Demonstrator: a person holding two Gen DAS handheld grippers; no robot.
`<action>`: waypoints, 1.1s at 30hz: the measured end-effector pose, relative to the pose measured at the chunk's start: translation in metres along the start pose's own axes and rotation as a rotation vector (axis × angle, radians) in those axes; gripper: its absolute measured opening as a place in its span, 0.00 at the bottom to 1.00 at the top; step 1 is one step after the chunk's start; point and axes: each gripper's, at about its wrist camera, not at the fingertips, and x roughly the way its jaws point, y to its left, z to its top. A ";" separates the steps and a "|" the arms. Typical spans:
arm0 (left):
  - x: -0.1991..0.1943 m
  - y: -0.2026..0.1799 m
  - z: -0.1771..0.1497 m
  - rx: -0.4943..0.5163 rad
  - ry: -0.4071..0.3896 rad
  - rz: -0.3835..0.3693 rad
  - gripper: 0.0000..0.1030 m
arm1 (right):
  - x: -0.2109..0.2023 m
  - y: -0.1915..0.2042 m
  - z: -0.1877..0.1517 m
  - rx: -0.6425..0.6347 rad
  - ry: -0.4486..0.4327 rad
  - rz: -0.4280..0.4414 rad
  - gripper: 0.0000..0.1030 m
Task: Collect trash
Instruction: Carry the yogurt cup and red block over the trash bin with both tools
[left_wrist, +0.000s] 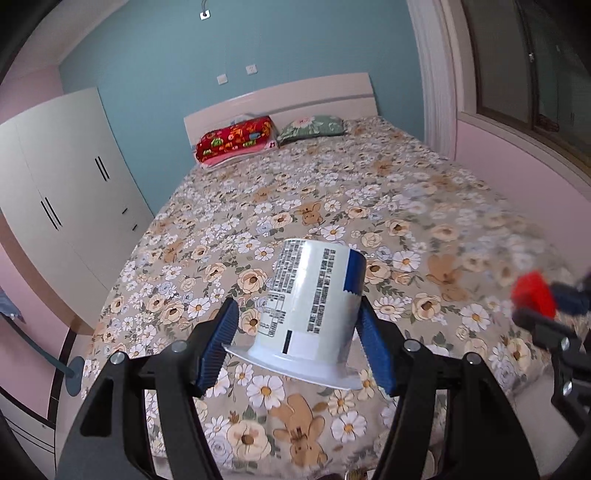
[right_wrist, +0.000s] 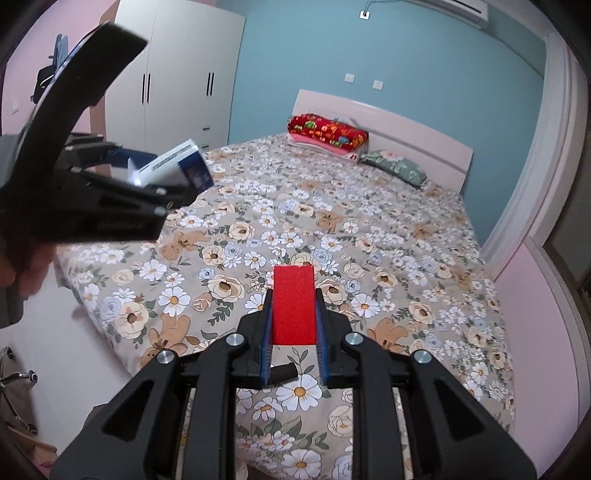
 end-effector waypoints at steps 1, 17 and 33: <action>-0.012 -0.002 -0.005 0.005 -0.011 0.002 0.65 | -0.006 0.001 -0.001 -0.001 -0.005 -0.004 0.20; -0.065 -0.028 -0.091 0.018 0.012 -0.076 0.65 | -0.086 0.023 -0.056 0.003 -0.046 -0.001 0.20; -0.026 -0.065 -0.202 0.033 0.174 -0.193 0.65 | -0.053 0.041 -0.151 0.046 0.083 0.080 0.20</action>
